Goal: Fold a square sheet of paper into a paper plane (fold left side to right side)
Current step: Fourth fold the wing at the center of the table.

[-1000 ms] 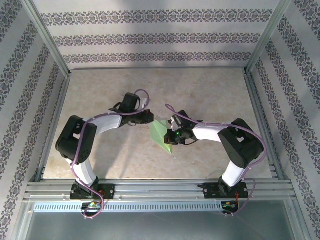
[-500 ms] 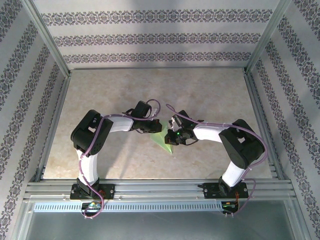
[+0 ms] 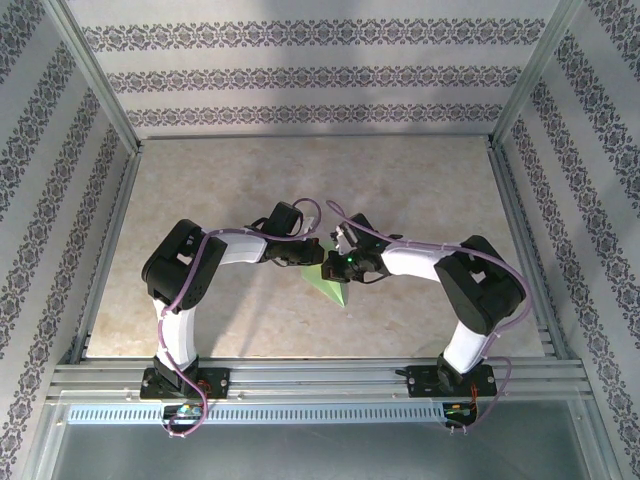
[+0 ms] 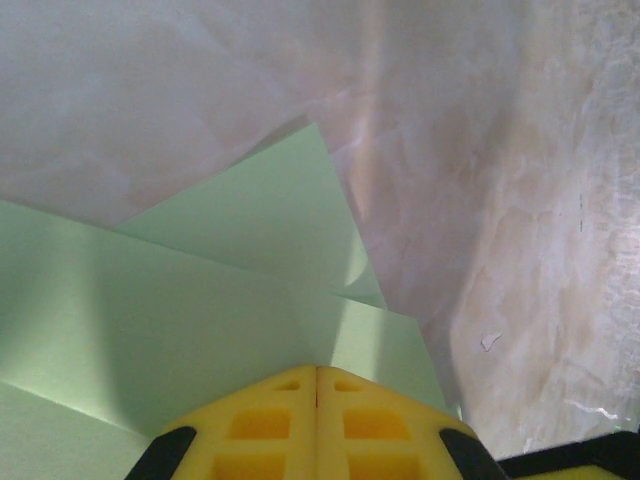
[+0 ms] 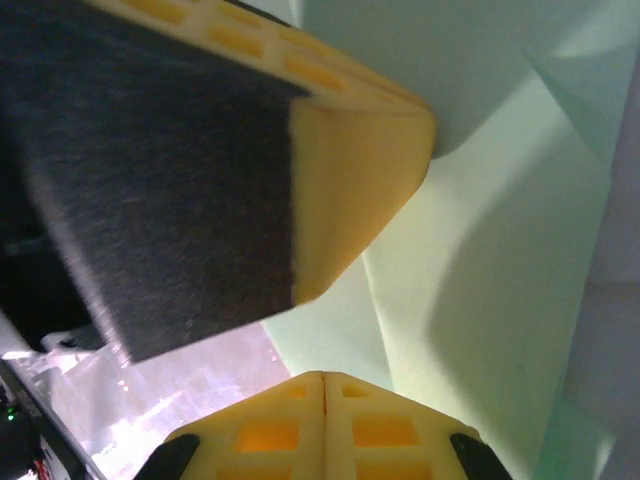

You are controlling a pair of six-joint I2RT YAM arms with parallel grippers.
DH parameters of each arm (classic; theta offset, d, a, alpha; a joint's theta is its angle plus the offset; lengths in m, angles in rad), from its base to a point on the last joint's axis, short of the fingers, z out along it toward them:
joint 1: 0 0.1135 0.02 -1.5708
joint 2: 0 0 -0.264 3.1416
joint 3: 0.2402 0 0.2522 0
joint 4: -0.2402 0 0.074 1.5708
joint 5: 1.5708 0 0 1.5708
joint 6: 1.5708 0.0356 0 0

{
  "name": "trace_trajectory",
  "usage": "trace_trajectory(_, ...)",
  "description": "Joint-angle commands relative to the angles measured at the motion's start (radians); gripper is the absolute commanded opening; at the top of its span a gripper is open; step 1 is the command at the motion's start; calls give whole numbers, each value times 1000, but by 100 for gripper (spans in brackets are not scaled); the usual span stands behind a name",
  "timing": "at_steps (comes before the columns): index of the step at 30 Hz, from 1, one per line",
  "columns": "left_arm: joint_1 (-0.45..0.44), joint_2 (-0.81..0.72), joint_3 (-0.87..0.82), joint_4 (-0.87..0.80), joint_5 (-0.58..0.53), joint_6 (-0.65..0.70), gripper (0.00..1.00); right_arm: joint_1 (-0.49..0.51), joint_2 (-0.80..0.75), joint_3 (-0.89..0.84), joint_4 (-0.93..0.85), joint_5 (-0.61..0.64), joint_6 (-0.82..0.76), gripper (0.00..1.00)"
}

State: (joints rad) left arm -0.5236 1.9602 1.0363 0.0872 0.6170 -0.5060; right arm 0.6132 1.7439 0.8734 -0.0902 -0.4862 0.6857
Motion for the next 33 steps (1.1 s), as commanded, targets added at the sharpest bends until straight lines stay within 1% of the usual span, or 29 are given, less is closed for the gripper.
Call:
trace_trajectory(1,-1,32,-16,8,-28,-3,0,12,35,22,0,20,9,0)
trace_trajectory(8,-1,42,-14,10,-39,-5,0,12,-1,-46,-37,29,34,0)
trace_trajectory(16,3,59,-11,8,-51,9,0,14,-76,-165,-40,3,70,0)
trace_trajectory(21,5,68,-9,13,-52,9,0,16,-126,-226,-41,16,91,0)
trace_trajectory(33,8,65,4,0,-52,19,0,19,-211,-296,-95,42,98,0)
